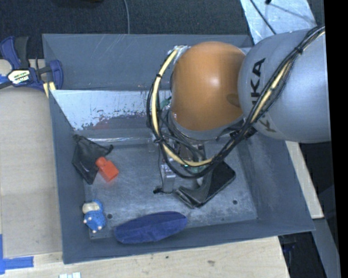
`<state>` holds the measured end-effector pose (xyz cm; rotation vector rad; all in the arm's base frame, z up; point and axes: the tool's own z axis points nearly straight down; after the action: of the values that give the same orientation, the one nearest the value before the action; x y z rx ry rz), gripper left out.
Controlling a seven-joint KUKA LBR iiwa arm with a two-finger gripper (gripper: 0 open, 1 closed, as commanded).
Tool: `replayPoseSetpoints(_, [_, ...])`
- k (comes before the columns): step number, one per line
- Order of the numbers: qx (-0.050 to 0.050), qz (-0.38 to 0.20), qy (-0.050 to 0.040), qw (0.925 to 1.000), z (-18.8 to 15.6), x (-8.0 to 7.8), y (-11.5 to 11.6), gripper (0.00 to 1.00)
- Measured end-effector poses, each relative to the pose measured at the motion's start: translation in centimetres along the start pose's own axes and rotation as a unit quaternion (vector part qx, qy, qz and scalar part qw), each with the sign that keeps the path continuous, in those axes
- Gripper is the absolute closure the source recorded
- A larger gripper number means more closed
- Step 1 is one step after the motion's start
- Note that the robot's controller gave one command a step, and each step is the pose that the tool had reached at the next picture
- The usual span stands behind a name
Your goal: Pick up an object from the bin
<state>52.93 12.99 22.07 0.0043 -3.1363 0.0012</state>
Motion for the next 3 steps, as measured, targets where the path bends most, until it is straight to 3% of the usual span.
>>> replayPoseSetpoints(1, [-0.001, 0.052, -0.0004, 0.9987, 6.0, 3.2, 9.6, 0.0])
replayPoseSetpoints(2, [-0.001, -0.237, -0.0081, 0.9714, 14.9, 3.0, 11.4, 0.0])
replayPoseSetpoints(3, [0.0, -0.236, -0.0046, 0.9718, 15.0, 3.2, 11.3, 1.0])
